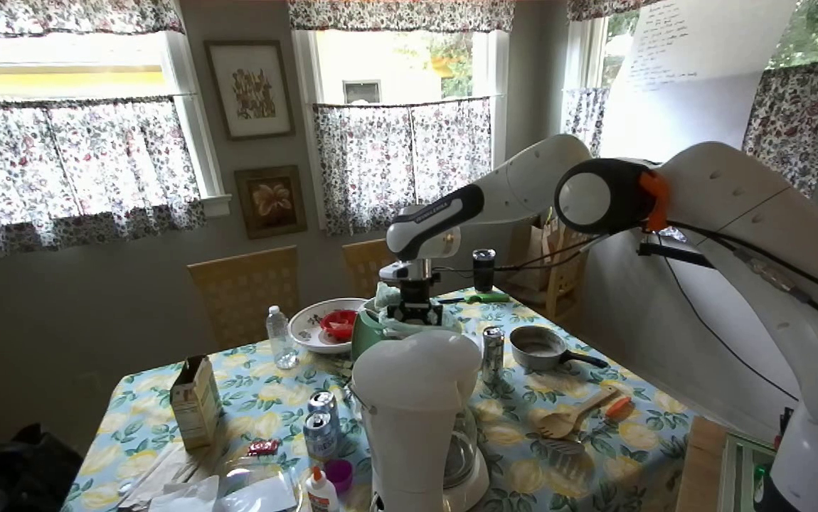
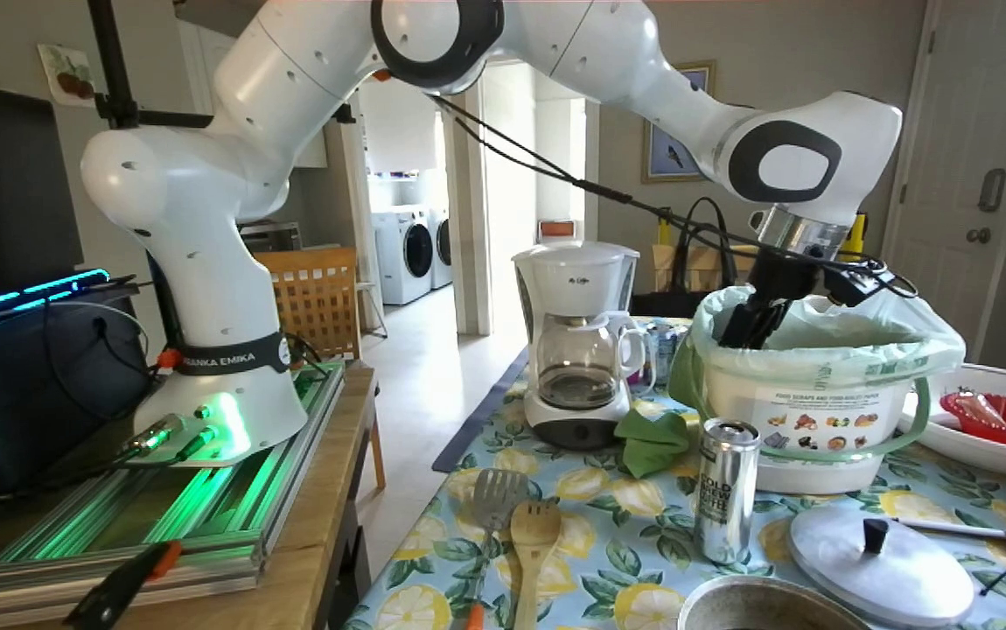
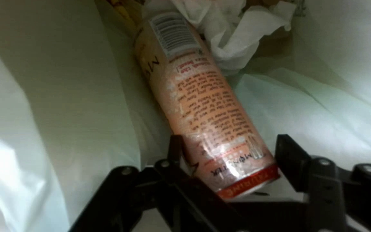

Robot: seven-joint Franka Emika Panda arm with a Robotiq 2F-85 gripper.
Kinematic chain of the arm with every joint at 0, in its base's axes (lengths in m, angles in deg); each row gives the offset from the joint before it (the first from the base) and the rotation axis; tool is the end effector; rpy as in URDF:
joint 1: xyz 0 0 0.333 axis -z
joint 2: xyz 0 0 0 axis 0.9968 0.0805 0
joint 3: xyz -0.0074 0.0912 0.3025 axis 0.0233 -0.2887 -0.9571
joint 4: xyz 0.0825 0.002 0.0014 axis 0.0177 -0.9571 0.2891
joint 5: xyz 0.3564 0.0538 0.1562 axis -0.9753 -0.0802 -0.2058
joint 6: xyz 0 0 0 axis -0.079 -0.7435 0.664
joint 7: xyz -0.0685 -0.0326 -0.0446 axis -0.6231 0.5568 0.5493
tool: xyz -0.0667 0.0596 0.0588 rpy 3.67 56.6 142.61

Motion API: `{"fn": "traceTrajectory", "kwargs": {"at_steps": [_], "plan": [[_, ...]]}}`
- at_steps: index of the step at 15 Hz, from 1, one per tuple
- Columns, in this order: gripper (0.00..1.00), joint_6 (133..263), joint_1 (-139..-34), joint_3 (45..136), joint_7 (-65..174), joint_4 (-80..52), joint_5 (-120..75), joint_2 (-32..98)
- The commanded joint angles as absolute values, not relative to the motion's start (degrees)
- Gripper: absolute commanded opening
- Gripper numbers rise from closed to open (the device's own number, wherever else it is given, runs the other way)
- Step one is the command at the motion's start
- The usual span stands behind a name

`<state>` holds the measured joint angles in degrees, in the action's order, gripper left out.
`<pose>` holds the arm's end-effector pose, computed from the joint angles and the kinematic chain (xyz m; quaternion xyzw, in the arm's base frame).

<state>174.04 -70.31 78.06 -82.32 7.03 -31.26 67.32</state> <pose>0.7248 -0.1026 0.2200 -0.4876 -0.8617 -0.0648 0.1243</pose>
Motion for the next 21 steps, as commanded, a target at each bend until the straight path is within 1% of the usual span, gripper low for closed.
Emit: {"fn": "traceTrajectory", "kwargs": {"at_steps": [1, 5, 7, 8, 9, 10, 12, 13, 14, 16, 19, 21], "plan": [[0.45, 172.46, -70.27, 77.95, -84.29, 9.98, -33.59, 69.04], [0.20, 172.54, -70.14, 78.01, -83.93, 10.35, -34.28, 68.65], [0.17, 172.80, -70.05, 78.17, -83.65, 10.23, -34.43, 68.08], [0.13, 172.79, -70.01, 78.16, -83.66, 10.39, -34.51, 68.03], [0.09, 172.75, -70.02, 78.24, -83.57, 10.48, -34.42, 67.89], [0.01, 172.82, -69.87, 78.16, -83.77, 10.51, -34.51, 67.72], [0.00, 173.08, -69.77, 78.16, -83.76, 10.38, -34.64, 67.38], [0.07, 173.34, -69.89, 78.26, -83.63, 10.24, -34.61, 67.26], [0.27, 173.32, -69.87, 78.16, -83.82, 10.17, -34.73, 67.24], [0.37, 173.06, -69.67, 77.80, -84.30, 10.17, -35.24, 67.30], [0.59, 173.32, -69.28, 77.20, -85.48, 9.31, -36.38, 66.64], [0.71, 173.30, -69.20, 76.99, -86.47, 8.80, -36.91, 66.23]]}}
